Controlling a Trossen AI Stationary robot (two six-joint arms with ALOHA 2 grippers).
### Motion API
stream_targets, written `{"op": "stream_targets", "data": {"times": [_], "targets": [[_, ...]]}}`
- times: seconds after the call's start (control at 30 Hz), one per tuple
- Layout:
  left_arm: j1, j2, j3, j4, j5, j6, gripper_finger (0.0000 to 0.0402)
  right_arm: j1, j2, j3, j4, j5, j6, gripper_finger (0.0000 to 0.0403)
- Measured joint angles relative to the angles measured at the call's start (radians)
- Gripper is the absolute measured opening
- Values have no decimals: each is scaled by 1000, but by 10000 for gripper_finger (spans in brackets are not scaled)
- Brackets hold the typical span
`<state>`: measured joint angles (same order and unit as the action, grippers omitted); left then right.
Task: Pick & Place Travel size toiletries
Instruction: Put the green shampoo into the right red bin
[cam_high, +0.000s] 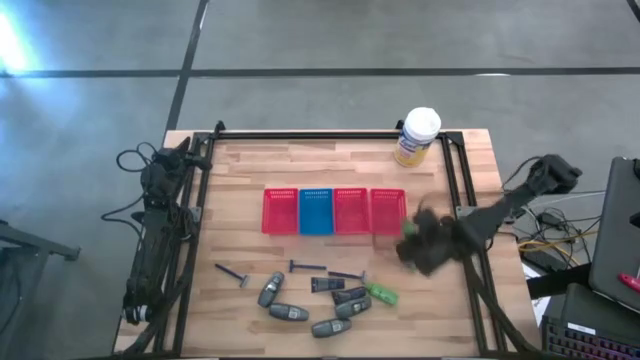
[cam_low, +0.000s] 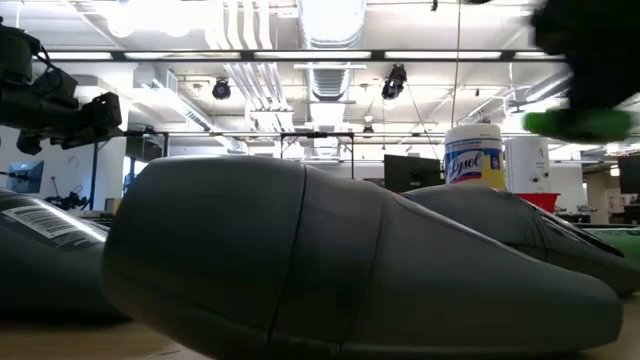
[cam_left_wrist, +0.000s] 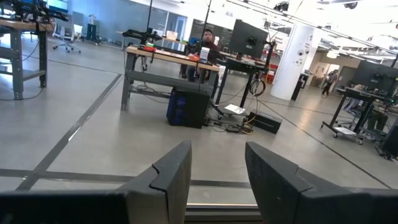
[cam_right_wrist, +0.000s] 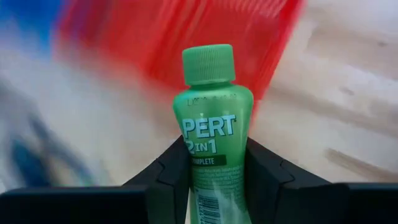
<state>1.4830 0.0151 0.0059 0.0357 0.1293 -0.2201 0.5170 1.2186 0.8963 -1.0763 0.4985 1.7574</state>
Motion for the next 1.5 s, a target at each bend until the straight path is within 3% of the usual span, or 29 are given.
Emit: {"op": "stream_targets", "data": {"times": [0.07,0.13,0.27,0.4,0.67,0.87,1.1,1.2,1.3,1.5], "targets": [[0,0,0,0,0,0,156,-102,-44,-4,30,61,57,106],[0,0,0,0,0,0,156,-203,-67,-5,105,70,4,112],[0,0,0,0,0,0,156,-403,-54,-30,225,-116,-224,128],[0,1,0,0,0,0,156,-525,14,-64,252,-247,-279,138],[0,1,0,0,0,0,156,-567,142,-104,347,-287,-208,147],[0,2,0,0,0,0,156,-566,170,-69,350,-264,-254,205],[0,2,0,0,0,0,156,-566,113,-66,262,-262,-316,274],[0,2,0,0,0,0,156,-550,61,-64,226,-320,-529,296],[0,2,0,0,0,0,156,-496,4,-49,165,-429,-879,310],[0,2,0,0,0,0,156,-341,-26,-46,23,-536,-1455,319]]}}
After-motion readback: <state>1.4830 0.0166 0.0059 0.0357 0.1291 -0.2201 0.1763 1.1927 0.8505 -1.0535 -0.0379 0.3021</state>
